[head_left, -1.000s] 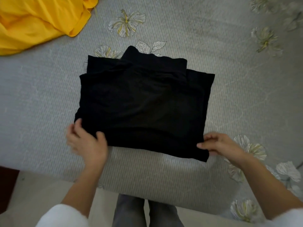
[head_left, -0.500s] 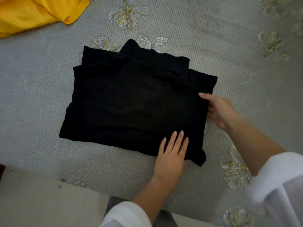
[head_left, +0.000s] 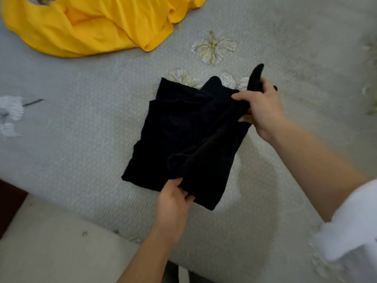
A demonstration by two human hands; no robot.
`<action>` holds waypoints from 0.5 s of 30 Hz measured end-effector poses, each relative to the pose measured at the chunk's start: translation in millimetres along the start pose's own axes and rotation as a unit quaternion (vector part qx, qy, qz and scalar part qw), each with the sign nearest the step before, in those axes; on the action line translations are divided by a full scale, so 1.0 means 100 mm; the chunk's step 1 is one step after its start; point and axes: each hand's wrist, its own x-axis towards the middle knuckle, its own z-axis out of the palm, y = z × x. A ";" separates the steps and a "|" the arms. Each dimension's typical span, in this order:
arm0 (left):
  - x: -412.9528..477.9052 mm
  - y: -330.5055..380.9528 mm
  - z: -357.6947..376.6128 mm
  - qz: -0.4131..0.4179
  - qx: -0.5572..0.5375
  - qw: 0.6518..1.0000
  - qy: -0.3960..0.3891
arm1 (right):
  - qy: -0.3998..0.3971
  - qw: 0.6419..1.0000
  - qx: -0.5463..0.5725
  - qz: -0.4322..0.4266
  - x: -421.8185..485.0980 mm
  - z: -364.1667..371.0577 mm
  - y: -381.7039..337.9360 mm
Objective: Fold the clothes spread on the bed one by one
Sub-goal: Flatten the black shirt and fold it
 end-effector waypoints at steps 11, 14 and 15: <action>0.19 0.20 -0.79 -0.057 -0.070 0.972 0.216 | -0.150 0.929 -0.318 -0.119 0.19 1.28 0.26; 0.19 0.19 -0.88 -0.111 0.024 0.965 0.237 | -0.074 0.854 -0.452 -0.248 0.13 1.11 0.47; 0.19 0.20 -0.89 -0.127 0.051 0.960 0.244 | -0.063 0.819 -0.495 -0.283 0.13 1.06 0.55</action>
